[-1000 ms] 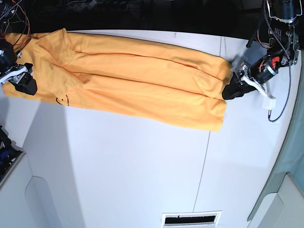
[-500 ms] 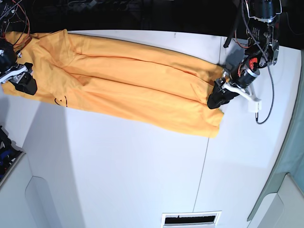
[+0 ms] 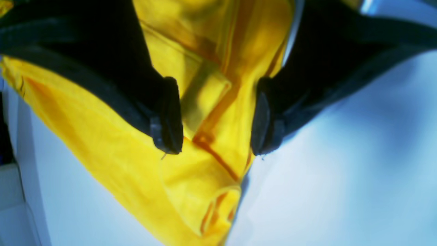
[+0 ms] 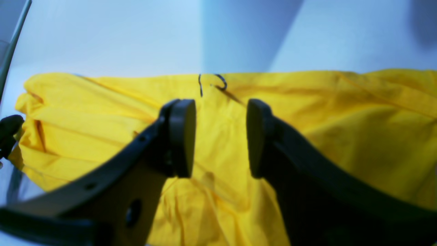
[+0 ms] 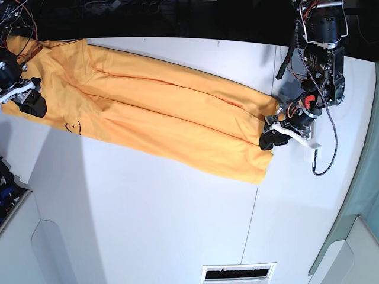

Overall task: Layout the t-shirt on the table in an organized manner, then fold the t-shirt properly
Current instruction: 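Adjust the folded strip end with the left gripper, pulling it straight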

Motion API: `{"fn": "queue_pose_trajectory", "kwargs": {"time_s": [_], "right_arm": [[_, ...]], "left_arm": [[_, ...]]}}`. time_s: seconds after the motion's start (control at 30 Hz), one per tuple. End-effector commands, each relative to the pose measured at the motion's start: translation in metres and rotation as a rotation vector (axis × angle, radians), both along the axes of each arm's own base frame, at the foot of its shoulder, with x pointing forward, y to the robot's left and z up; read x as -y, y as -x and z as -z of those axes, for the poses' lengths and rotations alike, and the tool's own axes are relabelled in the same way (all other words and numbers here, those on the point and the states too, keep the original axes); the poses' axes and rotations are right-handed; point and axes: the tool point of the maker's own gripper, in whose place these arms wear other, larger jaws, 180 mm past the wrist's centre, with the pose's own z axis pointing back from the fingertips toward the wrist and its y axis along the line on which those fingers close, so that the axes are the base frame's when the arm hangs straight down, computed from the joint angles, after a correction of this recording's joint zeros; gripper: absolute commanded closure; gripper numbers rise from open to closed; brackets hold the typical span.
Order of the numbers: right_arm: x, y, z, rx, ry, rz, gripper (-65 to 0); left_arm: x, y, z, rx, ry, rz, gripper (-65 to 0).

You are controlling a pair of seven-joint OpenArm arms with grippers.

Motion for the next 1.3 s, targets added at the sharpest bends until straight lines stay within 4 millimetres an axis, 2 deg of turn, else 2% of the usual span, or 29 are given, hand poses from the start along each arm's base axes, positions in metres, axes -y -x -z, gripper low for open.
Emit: {"fn": "queue_pose_trajectory", "kwargs": {"time_s": [0.0, 0.17, 0.27, 0.43, 0.67, 0.87, 0.9, 1.0, 1.27], "right_arm": [[0.005, -0.008, -0.015, 0.052, 0.011, 0.001, -24.4], [0.005, -0.008, -0.015, 0.054, 0.009, 0.001, -24.4], [0.005, -0.008, -0.015, 0.054, 0.009, 0.0, -24.4], [0.005, -0.008, -0.015, 0.052, 0.011, 0.001, -24.4], [0.005, -0.008, -0.015, 0.053, 0.009, 0.001, -24.4], [0.004, -0.008, -0.015, 0.051, 0.008, -0.001, -24.4], [0.004, -0.008, -0.015, 0.051, 0.008, -0.001, -24.4], [0.004, -0.008, -0.014, 0.047, 0.008, -0.002, -24.4], [0.004, -0.007, -0.013, 0.039, 0.008, -0.005, -24.4]], "left_arm": [[-0.008, -0.006, -0.005, 0.006, -0.033, -0.009, -36.1], [-0.008, -0.006, -0.004, -0.001, -0.051, -0.001, -36.1], [-0.022, -0.005, -0.007, -0.016, -0.093, 0.024, -36.1], [-0.048, -0.007, -0.023, -0.007, -0.188, 0.08, -36.1], [-0.062, -0.014, -0.04, 0.029, -0.234, 0.086, -36.1], [-0.058, -0.021, -0.045, 0.083, -0.232, 0.078, -36.2], [-0.055, -0.023, -0.045, 0.086, -0.23, 0.085, -36.7], [-0.042, -0.028, -0.037, 0.067, -0.222, 0.124, -43.7], [-0.019, -0.032, -0.025, 0.044, -0.205, 0.176, -43.7]]}}
